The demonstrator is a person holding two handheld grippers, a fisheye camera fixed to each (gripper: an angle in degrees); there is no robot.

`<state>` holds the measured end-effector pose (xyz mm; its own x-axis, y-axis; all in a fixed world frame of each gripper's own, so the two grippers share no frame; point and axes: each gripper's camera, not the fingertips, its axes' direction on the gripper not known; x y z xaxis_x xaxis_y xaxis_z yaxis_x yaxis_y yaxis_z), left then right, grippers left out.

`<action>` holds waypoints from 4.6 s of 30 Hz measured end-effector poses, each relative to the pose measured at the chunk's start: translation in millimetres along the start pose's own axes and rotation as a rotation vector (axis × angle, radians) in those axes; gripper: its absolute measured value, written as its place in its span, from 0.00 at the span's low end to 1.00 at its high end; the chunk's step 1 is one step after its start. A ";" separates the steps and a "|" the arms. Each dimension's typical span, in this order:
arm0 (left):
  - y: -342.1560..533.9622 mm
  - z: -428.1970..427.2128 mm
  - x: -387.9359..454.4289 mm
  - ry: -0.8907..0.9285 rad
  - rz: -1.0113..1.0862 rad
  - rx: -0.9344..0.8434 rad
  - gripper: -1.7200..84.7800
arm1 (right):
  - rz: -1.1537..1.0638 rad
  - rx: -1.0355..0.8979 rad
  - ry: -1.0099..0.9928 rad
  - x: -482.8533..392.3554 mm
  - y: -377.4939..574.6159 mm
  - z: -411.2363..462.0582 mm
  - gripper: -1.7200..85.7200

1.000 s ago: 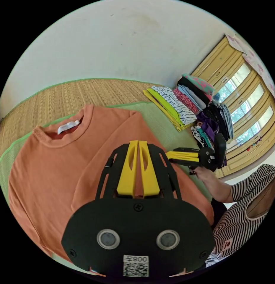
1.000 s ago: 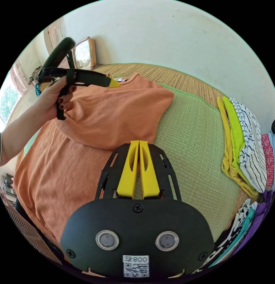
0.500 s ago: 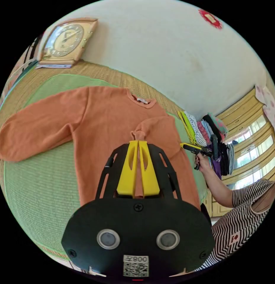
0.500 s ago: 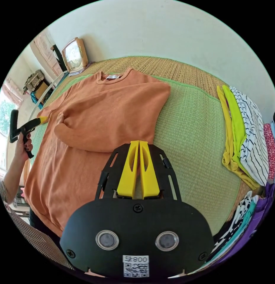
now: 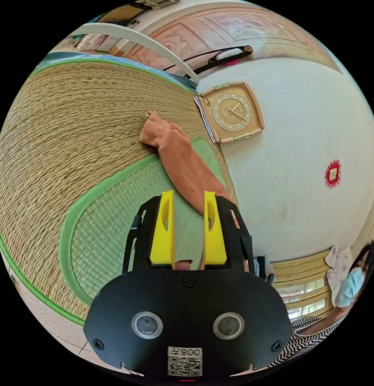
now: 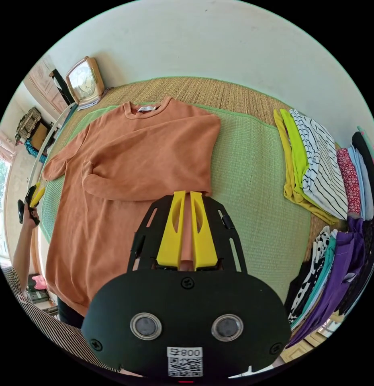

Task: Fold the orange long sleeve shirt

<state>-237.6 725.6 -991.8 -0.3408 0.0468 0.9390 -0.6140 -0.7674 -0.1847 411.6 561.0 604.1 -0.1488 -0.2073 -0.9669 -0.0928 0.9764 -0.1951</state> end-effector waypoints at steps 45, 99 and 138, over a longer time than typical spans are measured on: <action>259.4 119.7 207.9 -0.272 1.106 -0.412 0.06 | -0.044 -0.272 -0.980 -98.3 -132.1 167.7 0.09; 363.1 318.9 374.7 -0.141 1.304 -0.573 0.06 | -0.012 -0.142 -0.870 116.4 -144.1 201.7 0.04; 61.8 235.7 36.0 0.488 0.155 -0.254 0.06 | -0.581 -0.093 -0.498 -186.0 -326.3 280.7 0.12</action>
<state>-120.0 529.2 -901.0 -0.6927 0.2821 0.6638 -0.6622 -0.6136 -0.4302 745.9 298.0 801.5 0.4076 -0.6122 -0.6776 -0.1060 0.7053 -0.7010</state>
